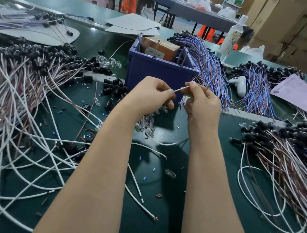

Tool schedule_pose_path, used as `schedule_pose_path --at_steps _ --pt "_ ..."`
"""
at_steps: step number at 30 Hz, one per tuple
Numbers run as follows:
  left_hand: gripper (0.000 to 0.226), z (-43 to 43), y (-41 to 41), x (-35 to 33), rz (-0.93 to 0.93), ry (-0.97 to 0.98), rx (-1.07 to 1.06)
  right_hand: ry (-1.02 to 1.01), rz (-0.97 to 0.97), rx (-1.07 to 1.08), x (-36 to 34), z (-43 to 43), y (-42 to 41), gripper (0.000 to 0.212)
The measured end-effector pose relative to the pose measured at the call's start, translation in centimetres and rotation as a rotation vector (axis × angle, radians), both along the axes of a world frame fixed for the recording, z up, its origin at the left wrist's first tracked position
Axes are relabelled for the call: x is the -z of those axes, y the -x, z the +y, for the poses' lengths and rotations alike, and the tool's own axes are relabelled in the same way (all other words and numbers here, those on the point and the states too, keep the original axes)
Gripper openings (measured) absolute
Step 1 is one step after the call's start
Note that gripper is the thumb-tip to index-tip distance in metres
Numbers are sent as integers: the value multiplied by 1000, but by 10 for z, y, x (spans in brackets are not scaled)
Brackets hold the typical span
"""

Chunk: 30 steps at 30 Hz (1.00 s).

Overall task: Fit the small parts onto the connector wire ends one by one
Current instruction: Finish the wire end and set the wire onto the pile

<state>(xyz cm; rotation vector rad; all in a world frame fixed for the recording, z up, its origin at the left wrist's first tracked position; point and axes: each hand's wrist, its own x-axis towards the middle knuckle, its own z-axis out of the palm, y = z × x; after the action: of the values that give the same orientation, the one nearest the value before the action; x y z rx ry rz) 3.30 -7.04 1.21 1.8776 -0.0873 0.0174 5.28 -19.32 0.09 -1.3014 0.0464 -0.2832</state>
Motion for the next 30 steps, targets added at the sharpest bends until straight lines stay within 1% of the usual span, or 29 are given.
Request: schedule_pose_path --at_steps 3,7,10,11,13,14,15,16,18,19,21,22,24,26,27,28,30 --pt "22 5 0 1 46 -49 8 -93 47 7 -1 -5 -1 24" --pt "24 15 1 -1 120 -137 21 -202 121 79 1 -13 -5 28" --pt "21 23 0 -4 72 -266 -99 -132 138 108 2 -15 -6 23" --pt "18 27 -1 -6 54 -258 -165 -119 138 102 2 -14 -6 19" --pt "15 34 -1 -11 5 -155 -319 -185 144 65 0 -13 -6 14" --pt "14 37 0 -15 -39 -84 -398 -235 146 47 -2 -12 -6 15" --pt "14 40 2 -19 -96 -7 -469 -243 140 44 -2 -12 -6 20" --pt "15 43 5 -25 -160 76 -526 -168 127 62 -2 -12 -6 28" --pt "17 46 12 -37 -280 238 -598 97 78 113 -2 -12 -6 38" --pt "18 47 17 -43 -326 300 -613 187 51 108 -2 -10 -5 37" --pt "17 49 24 -53 -382 369 -607 300 26 39 -7 -7 -2 30" --pt "17 48 26 -56 -393 375 -593 358 14 -16 -10 -6 0 26" --pt "15 46 29 -60 -396 345 -560 405 5 -225 -15 -1 4 20" --pt "14 42 32 -60 -388 307 -521 454 10 -454 -19 6 10 20" --pt "14 40 32 -61 -383 295 -499 532 9 -502 -19 10 11 21" --pt "14 39 33 -61 -380 288 -477 630 5 -486 -17 14 11 21" --pt "14 36 33 -61 -374 292 -442 828 -20 -334 -14 21 9 20"
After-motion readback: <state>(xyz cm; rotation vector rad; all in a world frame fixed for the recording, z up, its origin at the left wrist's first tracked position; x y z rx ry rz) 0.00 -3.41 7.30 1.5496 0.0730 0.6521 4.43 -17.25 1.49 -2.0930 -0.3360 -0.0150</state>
